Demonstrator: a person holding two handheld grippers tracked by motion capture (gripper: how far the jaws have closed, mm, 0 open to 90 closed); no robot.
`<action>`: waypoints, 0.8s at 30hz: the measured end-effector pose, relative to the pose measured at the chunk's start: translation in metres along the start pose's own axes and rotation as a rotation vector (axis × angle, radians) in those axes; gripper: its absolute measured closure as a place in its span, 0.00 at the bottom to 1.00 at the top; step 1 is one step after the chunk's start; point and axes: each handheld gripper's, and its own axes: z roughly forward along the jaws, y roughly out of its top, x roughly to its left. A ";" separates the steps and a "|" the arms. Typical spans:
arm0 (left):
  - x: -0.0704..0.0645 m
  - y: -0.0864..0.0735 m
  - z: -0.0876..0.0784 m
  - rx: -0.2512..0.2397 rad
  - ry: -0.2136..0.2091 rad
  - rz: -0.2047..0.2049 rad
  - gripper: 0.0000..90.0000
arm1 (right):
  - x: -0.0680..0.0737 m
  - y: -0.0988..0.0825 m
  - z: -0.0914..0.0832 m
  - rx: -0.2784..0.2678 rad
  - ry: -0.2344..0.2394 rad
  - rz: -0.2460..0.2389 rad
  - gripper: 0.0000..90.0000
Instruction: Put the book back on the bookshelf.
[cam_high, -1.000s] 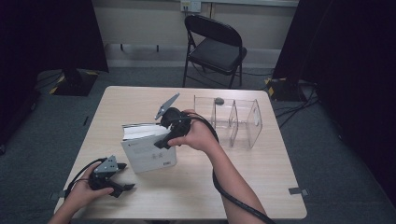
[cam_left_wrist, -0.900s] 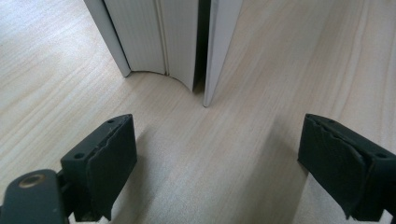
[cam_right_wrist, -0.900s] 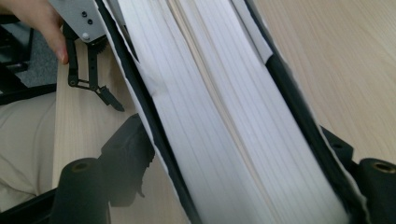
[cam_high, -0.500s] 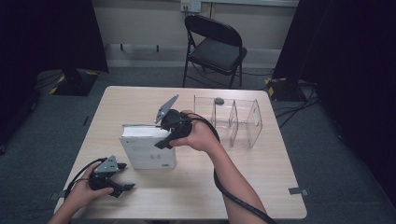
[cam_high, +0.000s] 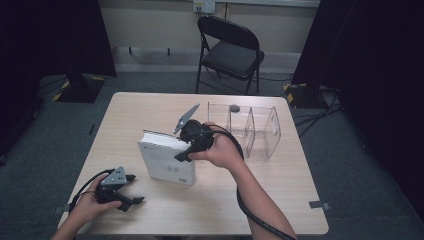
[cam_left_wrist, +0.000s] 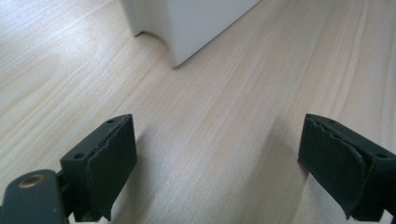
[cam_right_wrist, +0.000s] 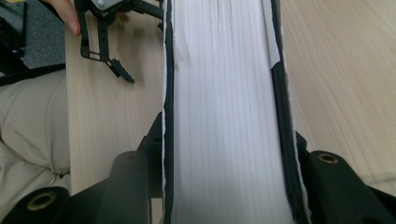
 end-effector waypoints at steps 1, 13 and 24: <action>0.000 0.000 0.000 -0.001 0.000 0.000 0.12 | 0.001 -0.002 -0.002 0.007 -0.006 -0.001 0.58; 0.000 0.000 0.000 0.002 -0.004 0.000 0.12 | 0.005 -0.030 -0.026 0.058 -0.023 0.048 0.58; 0.000 0.001 0.001 0.004 0.000 0.003 0.11 | 0.003 -0.029 -0.022 0.052 -0.016 0.070 0.53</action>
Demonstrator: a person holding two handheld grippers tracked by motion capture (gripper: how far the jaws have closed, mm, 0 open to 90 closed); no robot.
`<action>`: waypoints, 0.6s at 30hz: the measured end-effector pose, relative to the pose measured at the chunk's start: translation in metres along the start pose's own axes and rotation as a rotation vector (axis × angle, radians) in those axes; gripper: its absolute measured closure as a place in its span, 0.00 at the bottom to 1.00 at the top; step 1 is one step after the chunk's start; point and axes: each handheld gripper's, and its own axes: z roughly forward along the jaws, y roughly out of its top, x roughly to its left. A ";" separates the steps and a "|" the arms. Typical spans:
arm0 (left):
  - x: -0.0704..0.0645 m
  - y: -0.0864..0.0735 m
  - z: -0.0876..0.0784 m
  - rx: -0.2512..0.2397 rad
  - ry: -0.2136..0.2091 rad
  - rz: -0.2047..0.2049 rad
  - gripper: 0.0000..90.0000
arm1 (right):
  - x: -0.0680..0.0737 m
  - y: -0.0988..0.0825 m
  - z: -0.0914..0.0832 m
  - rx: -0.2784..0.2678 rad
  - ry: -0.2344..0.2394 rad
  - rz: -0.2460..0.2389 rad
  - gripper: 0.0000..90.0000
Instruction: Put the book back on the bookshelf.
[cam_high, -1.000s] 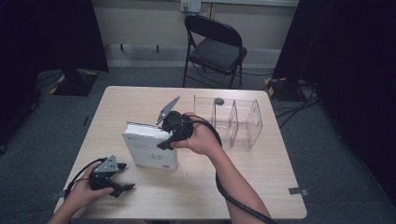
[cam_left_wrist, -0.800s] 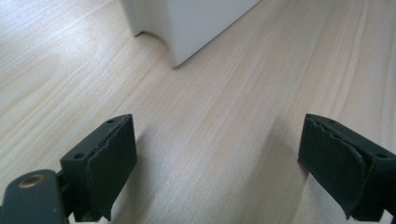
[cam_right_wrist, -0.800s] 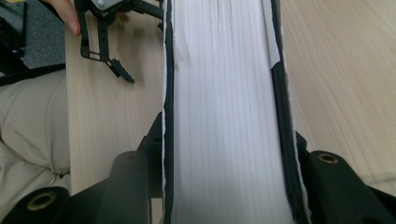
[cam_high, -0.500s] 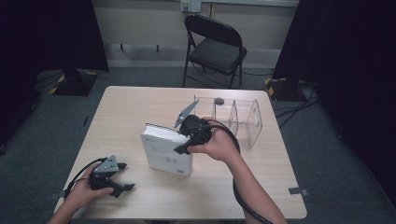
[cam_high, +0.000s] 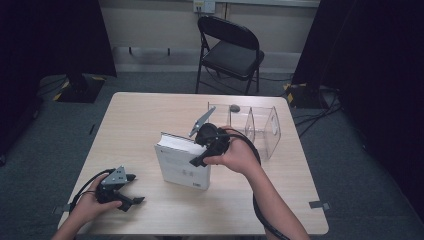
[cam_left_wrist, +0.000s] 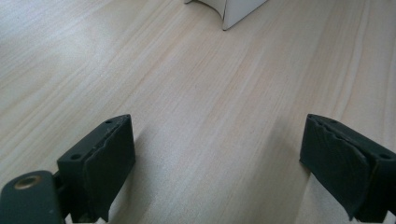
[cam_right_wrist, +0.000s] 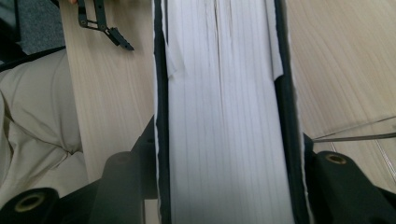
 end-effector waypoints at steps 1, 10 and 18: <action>0.000 0.000 0.000 0.000 0.000 0.000 0.11 | 0.000 0.001 0.001 0.006 0.004 0.009 0.52; 0.000 0.000 0.000 0.000 0.002 0.000 0.11 | 0.001 0.016 0.019 0.048 -0.007 0.014 0.45; 0.000 0.000 0.000 -0.001 0.002 0.001 0.11 | 0.002 0.021 0.027 0.052 -0.045 0.053 0.39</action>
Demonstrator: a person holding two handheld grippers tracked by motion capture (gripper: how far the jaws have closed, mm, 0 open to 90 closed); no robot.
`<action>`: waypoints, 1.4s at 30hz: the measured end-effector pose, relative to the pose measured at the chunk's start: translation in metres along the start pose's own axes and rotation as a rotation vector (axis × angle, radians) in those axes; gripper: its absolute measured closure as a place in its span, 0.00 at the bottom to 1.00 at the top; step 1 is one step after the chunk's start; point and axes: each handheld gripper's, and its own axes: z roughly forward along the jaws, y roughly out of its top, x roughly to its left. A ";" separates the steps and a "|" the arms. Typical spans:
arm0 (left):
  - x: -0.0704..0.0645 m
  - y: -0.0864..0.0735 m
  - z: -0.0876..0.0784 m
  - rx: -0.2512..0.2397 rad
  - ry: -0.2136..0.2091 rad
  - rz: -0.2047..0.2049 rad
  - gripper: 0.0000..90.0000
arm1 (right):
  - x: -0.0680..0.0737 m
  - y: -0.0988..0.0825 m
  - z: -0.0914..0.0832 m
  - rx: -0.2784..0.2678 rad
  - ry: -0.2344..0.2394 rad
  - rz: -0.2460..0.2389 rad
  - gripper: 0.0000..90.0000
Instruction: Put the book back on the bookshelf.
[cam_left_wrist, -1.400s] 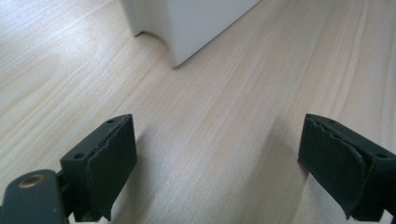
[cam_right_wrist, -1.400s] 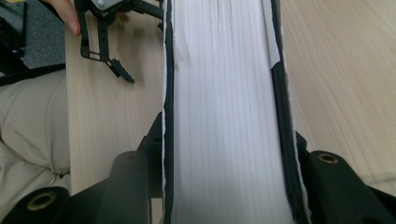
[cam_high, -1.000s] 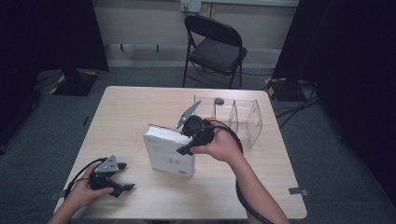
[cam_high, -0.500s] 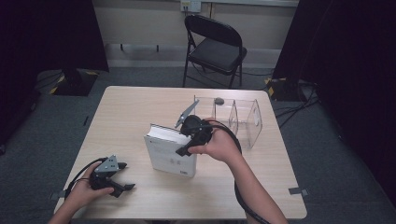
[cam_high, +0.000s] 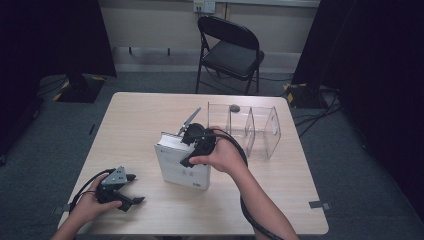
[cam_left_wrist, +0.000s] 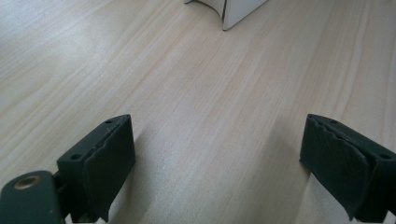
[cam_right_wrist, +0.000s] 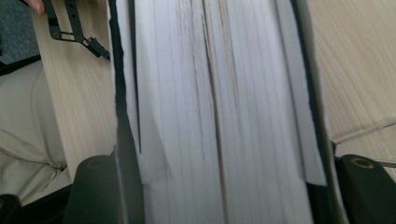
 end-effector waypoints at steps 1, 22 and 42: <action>0.000 0.000 0.000 0.000 0.000 0.000 0.11 | 0.001 0.000 0.000 0.006 -0.002 0.000 0.39; 0.000 0.001 0.001 -0.002 -0.008 -0.005 0.09 | 0.002 0.009 0.008 0.053 0.000 -0.084 0.43; -0.001 0.002 0.003 0.019 -0.029 0.017 0.02 | 0.007 0.010 0.000 0.068 -0.006 0.002 0.57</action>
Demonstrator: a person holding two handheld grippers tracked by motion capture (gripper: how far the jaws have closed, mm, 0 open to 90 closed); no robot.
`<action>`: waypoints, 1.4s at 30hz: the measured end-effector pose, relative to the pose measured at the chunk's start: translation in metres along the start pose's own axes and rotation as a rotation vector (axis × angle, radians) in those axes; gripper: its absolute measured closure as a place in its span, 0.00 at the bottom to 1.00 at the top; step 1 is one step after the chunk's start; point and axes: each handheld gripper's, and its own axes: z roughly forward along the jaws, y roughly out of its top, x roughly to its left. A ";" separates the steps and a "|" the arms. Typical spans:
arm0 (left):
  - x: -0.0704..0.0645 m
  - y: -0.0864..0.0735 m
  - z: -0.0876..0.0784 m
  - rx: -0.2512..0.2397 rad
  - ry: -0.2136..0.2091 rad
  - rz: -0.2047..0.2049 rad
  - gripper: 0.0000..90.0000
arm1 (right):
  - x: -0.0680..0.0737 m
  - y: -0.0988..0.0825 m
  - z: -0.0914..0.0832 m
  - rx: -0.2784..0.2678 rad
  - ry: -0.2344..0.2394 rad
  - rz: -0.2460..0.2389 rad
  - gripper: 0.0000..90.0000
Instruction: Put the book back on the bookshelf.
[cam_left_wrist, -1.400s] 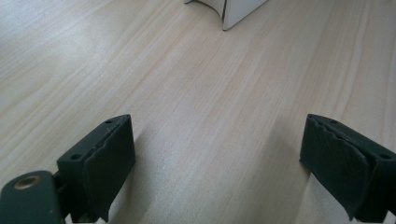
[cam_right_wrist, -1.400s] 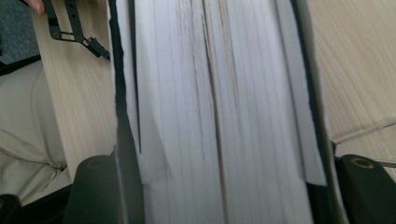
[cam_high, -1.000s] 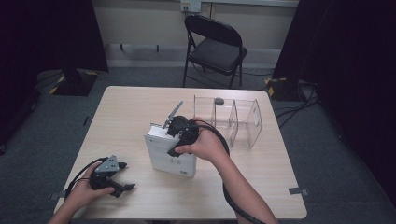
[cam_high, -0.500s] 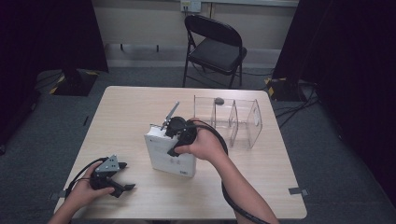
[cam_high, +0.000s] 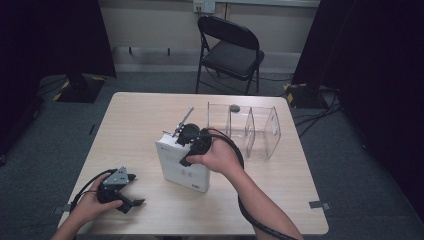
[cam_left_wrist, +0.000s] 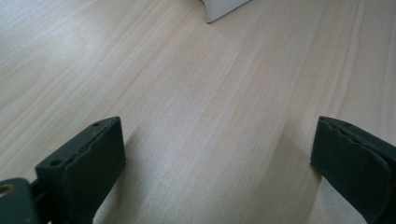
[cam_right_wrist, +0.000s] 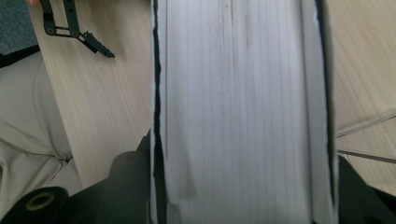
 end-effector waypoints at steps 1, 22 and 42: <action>0.000 0.000 0.000 0.002 -0.001 0.002 0.01 | 0.000 -0.001 0.000 -0.002 0.004 0.007 0.57; 0.000 0.001 0.000 0.007 -0.007 0.005 0.00 | -0.005 -0.009 -0.018 -0.013 0.012 0.076 0.58; 0.000 0.001 0.000 0.008 -0.007 0.006 0.00 | -0.016 -0.035 -0.034 -0.010 -0.009 0.118 0.58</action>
